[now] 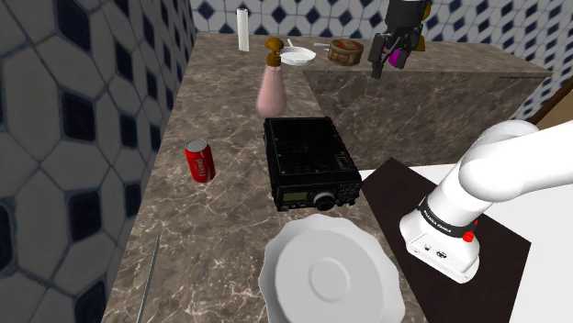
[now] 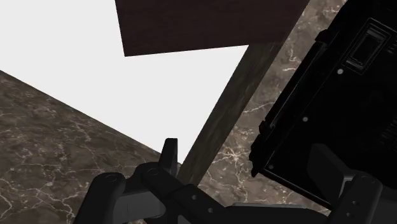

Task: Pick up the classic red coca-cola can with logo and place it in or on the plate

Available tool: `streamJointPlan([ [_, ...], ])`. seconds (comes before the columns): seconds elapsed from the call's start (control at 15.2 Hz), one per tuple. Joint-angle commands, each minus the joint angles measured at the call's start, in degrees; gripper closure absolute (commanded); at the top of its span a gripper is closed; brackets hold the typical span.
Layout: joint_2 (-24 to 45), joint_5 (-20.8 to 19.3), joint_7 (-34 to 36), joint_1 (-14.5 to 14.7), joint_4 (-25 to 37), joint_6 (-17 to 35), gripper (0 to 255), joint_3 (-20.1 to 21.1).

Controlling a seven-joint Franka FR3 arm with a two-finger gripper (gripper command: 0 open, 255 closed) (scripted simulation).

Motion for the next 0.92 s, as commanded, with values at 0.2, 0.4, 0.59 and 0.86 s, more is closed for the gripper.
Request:
streamJointPlan([
  [0.2,2.7,2.6,4.3,1.2,-0.2,2.8,0,3.1],
  [0.4,6.0,4.9,8.5,2.2,0.3,5.7,0,6.2],
  [0.59,9.9,6.7,12.6,3.1,1.4,8.7,0,9.3],
  [0.86,15.9,8.4,18.0,4.0,3.9,12.6,0,13.3],
])
